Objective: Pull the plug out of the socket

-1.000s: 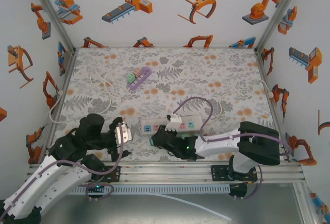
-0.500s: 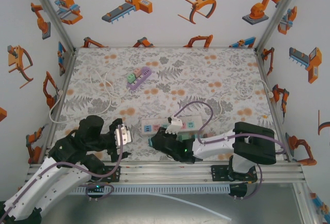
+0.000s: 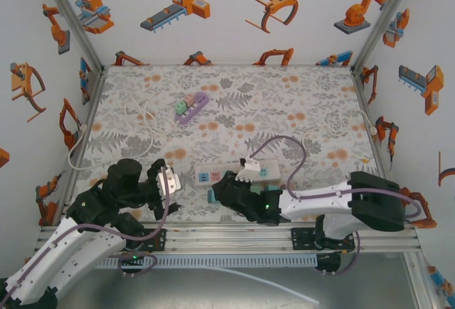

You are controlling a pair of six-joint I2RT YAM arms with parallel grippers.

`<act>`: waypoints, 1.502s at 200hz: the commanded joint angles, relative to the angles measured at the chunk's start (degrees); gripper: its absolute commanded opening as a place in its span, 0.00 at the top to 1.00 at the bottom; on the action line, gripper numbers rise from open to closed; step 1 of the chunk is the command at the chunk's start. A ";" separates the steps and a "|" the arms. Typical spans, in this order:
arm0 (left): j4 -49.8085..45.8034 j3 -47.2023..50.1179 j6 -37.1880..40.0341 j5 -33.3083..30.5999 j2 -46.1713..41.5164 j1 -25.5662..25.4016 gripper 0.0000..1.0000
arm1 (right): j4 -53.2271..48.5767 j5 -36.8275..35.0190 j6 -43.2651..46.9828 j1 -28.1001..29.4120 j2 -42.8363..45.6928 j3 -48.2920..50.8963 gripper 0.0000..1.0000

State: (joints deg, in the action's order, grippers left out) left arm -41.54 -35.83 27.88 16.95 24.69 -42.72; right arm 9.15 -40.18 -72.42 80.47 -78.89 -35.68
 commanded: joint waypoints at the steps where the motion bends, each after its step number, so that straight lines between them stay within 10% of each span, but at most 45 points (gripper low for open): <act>1: 5.96 -0.16 -7.26 -6.94 0.34 -0.17 0.03 | -1.29 -6.28 8.89 0.39 4.12 1.39 0.57; 59: 22.17 -2.29 -24.93 -31.87 13.18 3.40 0.03 | 0.92 3.54 35.01 -7.27 11.50 1.13 0.40; 91: 24.12 -11.29 -27.88 -25.15 30.39 12.28 0.03 | -4.34 24.50 35.55 -20.63 12.69 -1.42 0.30; 157: 34.05 -33.65 -23.50 -17.08 66.64 21.86 0.03 | -12.56 40.68 37.96 -33.38 20.31 -0.81 0.01; 217: 32.87 -55.66 -16.86 -15.59 92.81 23.26 0.03 | -15.74 40.19 38.58 -34.85 30.15 2.99 0.01; 300: 21.30 -64.94 -9.51 -11.08 102.26 22.77 0.03 | -27.92 33.51 36.30 -34.85 40.67 0.14 0.05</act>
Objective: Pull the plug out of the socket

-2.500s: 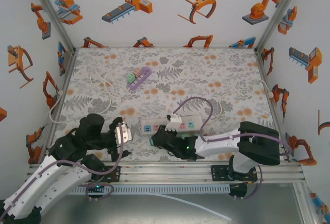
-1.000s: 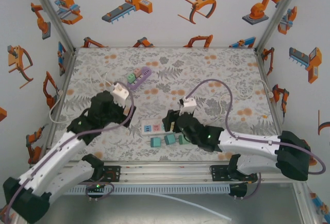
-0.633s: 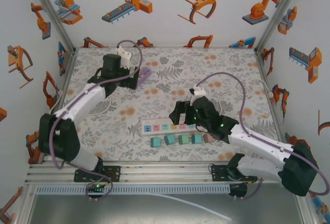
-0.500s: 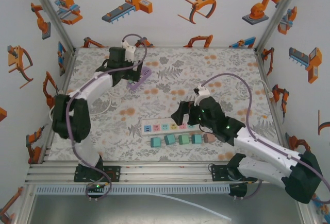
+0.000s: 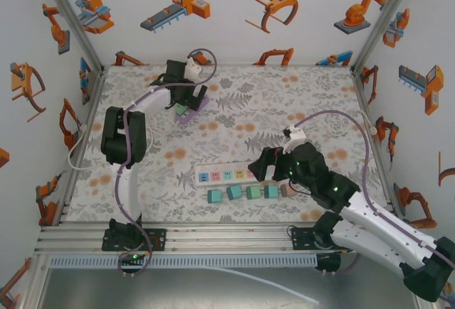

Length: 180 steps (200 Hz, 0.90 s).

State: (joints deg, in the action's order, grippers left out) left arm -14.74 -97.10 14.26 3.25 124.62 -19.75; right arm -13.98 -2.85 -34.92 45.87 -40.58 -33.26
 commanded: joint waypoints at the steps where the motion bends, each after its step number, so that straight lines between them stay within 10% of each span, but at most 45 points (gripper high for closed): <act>1: -5.62 -3.74 4.20 2.72 2.44 -0.20 0.03 | -4.86 -3.91 -1.34 -0.25 2.48 -2.27 0.05; 106: -20.45 -16.37 9.88 3.50 9.90 -0.12 0.48 | -4.98 -9.66 -13.47 -0.25 1.65 -3.18 0.10; 180: -16.66 -3.38 13.71 17.66 -4.38 -6.79 0.49 | -4.53 -18.33 3.45 -1.67 -4.57 -9.65 0.01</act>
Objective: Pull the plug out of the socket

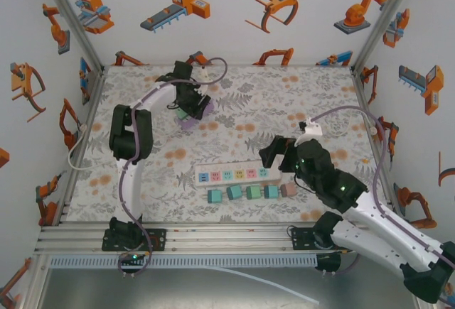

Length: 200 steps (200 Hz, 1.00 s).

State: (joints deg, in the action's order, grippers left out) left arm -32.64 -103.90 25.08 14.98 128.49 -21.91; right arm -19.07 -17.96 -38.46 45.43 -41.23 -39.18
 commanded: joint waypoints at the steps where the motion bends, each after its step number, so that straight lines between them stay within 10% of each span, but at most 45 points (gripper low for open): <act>1: 1.25 3.51 2.97 5.93 -8.42 -4.85 0.49 | 0.55 -3.14 7.03 -1.27 -4.15 -3.90 0.01; 104: 2.21 9.21 12.08 -1.14 -9.25 -22.49 0.49 | -8.61 -4.94 6.85 -3.24 8.14 -0.89 0.01; 200: 5.52 15.54 10.12 -4.95 -8.06 -24.75 0.38 | -13.11 -4.89 13.28 -3.24 9.01 -1.16 0.00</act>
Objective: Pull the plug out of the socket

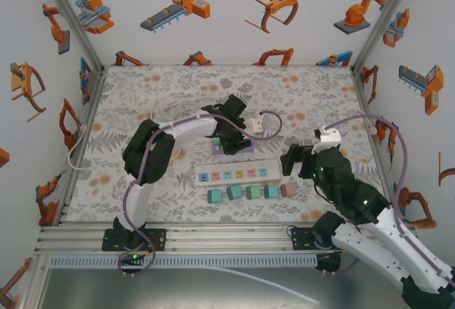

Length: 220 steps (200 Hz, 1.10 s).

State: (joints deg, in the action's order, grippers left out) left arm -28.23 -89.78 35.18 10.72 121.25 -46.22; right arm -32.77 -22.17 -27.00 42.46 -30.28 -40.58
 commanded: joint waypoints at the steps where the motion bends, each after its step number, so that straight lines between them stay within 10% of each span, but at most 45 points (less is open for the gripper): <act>1: 1.13 1.43 0.00 -0.70 -0.88 -0.45 0.37 | 0.60 -0.68 1.85 -0.27 -2.00 0.19 0.00; 95: 12.05 7.11 -7.07 -1.32 -14.87 -0.81 0.24 | 6.63 5.10 13.89 -2.07 -9.47 -4.12 0.00; 176: 23.68 25.67 -26.75 -2.70 -44.18 2.72 0.22 | 21.18 37.65 25.18 -15.88 -32.47 -14.76 0.04; 220: 25.83 40.14 -46.32 -7.55 -58.22 6.77 0.21 | 22.15 54.17 47.20 -17.58 -45.03 -21.44 0.12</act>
State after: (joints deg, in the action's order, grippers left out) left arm -3.86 -55.20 3.16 7.40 67.68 -40.12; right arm -12.58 18.06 3.88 25.19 -71.37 -58.50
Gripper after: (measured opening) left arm 0.791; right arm 0.898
